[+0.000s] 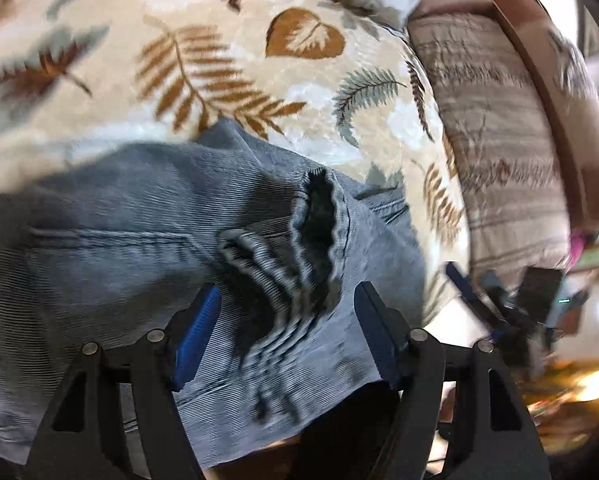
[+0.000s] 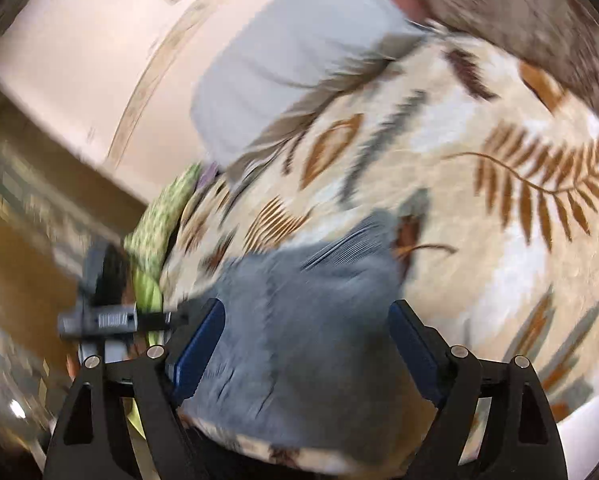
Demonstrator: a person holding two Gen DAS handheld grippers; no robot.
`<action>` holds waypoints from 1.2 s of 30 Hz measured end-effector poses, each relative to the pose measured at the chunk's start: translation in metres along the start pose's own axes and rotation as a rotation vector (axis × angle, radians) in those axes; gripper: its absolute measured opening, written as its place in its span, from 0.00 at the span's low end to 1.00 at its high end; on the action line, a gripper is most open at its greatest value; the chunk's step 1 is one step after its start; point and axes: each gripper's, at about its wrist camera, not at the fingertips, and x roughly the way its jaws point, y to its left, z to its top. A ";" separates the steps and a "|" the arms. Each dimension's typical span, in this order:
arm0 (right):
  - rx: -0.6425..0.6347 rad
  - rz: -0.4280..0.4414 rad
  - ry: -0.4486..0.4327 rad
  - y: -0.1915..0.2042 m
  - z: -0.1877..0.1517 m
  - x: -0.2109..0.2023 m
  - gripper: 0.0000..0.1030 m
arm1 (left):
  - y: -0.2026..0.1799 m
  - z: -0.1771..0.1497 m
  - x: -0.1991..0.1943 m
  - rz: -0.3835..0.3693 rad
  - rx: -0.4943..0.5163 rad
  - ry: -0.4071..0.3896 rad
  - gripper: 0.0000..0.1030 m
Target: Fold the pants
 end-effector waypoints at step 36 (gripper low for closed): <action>-0.163 -0.124 0.089 -0.006 0.023 0.055 0.41 | -0.013 -0.043 0.006 0.169 0.010 -0.086 0.31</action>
